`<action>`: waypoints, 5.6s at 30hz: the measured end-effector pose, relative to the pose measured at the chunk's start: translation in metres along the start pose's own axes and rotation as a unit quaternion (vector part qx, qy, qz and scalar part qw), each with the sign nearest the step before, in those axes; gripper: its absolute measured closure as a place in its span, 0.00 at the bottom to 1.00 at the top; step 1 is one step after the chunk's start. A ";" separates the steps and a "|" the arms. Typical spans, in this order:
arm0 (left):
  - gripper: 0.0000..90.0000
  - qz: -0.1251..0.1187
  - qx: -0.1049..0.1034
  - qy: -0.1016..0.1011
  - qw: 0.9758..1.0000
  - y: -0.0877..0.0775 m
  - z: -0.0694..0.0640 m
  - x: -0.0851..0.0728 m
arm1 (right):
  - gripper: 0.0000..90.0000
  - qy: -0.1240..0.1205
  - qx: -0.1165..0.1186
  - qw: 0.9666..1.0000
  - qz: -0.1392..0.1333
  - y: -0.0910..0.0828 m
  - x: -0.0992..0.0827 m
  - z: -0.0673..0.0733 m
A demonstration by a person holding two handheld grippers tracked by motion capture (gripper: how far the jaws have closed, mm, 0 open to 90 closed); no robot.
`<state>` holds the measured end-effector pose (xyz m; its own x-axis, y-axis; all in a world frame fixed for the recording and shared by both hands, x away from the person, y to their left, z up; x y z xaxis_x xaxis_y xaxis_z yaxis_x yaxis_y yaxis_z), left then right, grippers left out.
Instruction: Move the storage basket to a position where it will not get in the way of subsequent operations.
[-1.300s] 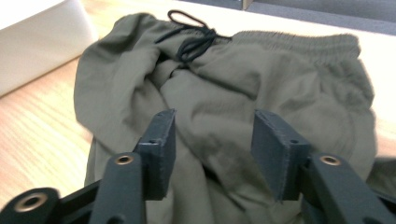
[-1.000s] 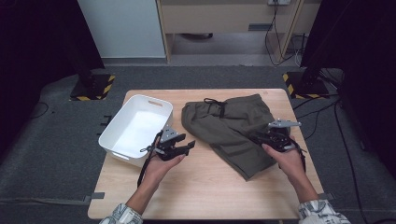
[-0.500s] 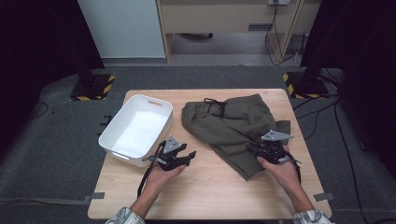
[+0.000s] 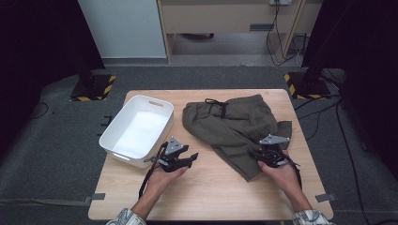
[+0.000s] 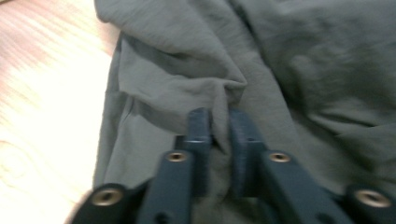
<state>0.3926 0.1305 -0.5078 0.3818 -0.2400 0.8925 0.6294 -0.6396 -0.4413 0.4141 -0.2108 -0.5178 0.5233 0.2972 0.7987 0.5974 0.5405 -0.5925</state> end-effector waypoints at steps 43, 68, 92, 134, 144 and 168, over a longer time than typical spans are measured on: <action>0.52 0.033 -0.050 0.044 0.997 0.037 -0.025 0.002 | 0.90 -0.006 0.013 0.999 0.029 0.002 -0.001 0.051; 0.67 0.068 -0.067 0.079 0.992 0.084 -0.036 -0.005 | 0.99 0.012 0.055 0.998 0.002 0.002 -0.001 0.059; 0.99 0.040 -0.054 0.049 0.997 0.018 -0.013 0.020 | 0.65 -0.003 0.003 1.000 -0.030 -0.022 0.002 0.045; 0.99 0.060 -0.034 0.027 0.997 0.003 0.012 -0.001 | 1.00 -0.015 0.045 0.999 -0.017 0.017 0.009 0.073; 0.99 0.022 -0.044 0.013 0.999 -0.017 0.009 0.020 | 1.00 -0.032 0.026 0.997 -0.067 -0.038 0.058 0.064; 0.98 0.129 -0.019 0.037 0.991 0.001 0.028 -0.017 | 0.76 -0.013 0.019 0.999 -0.030 0.001 0.024 0.053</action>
<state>0.4053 0.1542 -0.5256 0.4749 -0.4516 0.7553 0.4914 -0.5760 -0.6533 0.3952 -0.1608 -0.4935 0.4703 0.2831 0.8359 0.6044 0.5868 -0.5388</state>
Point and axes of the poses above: each handheld gripper's, and its own axes: y roughly forward along the jaws, x roughly out of its top, z roughly to its left, the point moved 2 cm from there along y, roughly forward along the jaws, and after that the axes turned 5 degrees about -z, right-handed, at the moved point
